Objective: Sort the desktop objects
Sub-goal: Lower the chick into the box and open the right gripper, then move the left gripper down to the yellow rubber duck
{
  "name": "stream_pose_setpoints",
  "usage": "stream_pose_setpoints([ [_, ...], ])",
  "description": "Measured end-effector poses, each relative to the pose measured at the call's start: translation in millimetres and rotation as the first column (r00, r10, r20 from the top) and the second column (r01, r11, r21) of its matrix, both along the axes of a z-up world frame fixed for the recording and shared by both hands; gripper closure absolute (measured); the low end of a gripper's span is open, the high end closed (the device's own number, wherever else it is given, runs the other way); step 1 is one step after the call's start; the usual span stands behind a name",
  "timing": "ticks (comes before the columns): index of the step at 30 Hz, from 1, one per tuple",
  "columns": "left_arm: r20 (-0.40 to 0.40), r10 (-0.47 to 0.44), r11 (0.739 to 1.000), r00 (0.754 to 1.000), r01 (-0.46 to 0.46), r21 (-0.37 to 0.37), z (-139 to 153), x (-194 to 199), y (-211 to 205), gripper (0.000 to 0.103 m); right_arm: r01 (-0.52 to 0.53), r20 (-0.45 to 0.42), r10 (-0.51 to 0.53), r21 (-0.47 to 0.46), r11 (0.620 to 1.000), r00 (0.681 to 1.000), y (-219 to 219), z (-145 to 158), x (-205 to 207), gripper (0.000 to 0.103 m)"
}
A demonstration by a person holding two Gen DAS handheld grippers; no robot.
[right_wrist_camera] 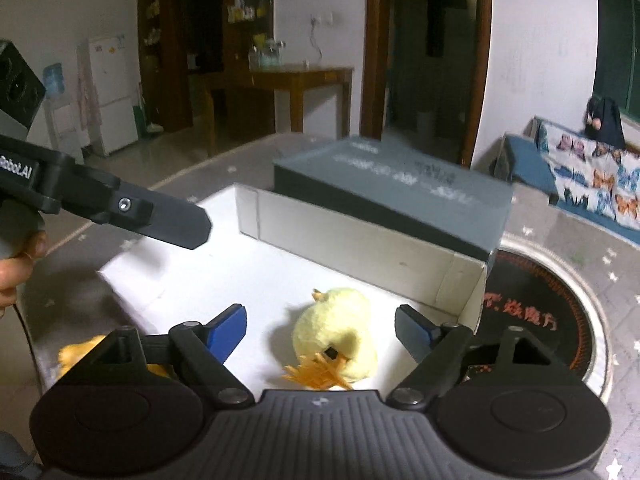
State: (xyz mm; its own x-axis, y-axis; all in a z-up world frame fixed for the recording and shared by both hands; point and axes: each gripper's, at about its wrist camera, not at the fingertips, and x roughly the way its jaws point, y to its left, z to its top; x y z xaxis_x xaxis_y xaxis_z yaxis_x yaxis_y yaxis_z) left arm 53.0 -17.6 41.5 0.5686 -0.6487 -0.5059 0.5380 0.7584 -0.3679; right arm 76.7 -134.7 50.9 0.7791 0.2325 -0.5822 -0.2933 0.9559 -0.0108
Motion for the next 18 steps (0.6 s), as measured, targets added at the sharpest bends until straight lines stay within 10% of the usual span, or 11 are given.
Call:
stream_pose_setpoints([
  [18, -0.072, 0.046, 0.990, 0.996, -0.035, 0.136, -48, -71, 47, 0.020, -0.122, 0.049, 0.122, -0.004, 0.993, 0.991, 22, 11, -62, 0.016],
])
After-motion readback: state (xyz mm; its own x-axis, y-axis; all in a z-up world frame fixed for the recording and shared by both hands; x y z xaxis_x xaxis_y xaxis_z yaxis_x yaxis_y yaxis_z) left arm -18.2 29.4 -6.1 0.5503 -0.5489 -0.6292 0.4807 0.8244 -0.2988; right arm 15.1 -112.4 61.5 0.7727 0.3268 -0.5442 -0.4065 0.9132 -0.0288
